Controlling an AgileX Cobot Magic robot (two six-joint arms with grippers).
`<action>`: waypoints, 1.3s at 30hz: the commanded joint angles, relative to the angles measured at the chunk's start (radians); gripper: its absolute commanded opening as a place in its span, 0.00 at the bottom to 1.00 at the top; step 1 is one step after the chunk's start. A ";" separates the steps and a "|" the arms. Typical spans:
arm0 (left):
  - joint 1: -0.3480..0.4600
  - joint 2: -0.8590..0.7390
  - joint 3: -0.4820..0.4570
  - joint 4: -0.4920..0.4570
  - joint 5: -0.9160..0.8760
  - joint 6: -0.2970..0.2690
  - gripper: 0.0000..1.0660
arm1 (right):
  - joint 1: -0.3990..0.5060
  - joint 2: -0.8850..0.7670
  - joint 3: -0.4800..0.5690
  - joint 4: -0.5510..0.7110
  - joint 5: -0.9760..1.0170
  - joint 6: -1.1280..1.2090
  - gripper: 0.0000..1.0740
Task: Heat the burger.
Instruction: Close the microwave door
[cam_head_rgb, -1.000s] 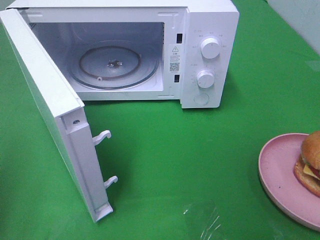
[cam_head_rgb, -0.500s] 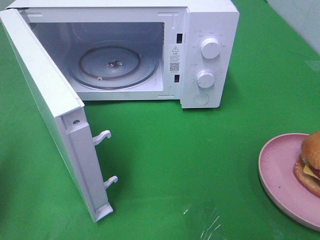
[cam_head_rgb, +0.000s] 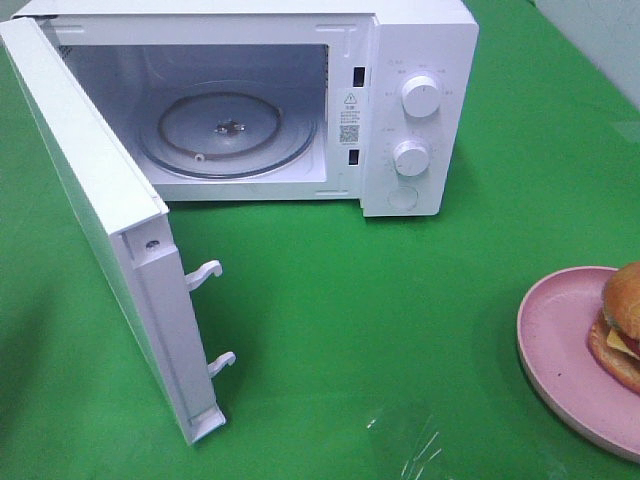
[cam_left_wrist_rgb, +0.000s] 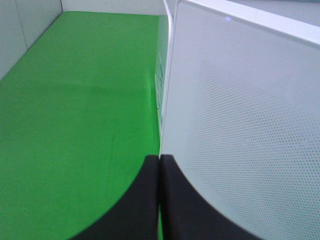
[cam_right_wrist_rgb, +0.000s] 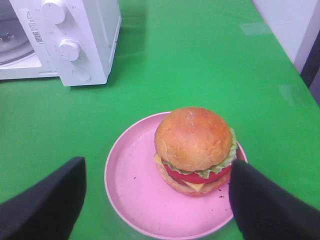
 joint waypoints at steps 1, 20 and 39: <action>-0.004 0.034 -0.002 0.027 -0.060 -0.043 0.00 | -0.006 -0.026 0.002 0.004 -0.010 -0.009 0.70; -0.208 0.229 -0.009 -0.039 -0.193 -0.006 0.00 | -0.006 -0.026 0.002 0.004 -0.010 -0.008 0.70; -0.343 0.398 -0.153 -0.143 -0.193 0.007 0.00 | -0.006 -0.026 0.002 0.004 -0.010 -0.006 0.70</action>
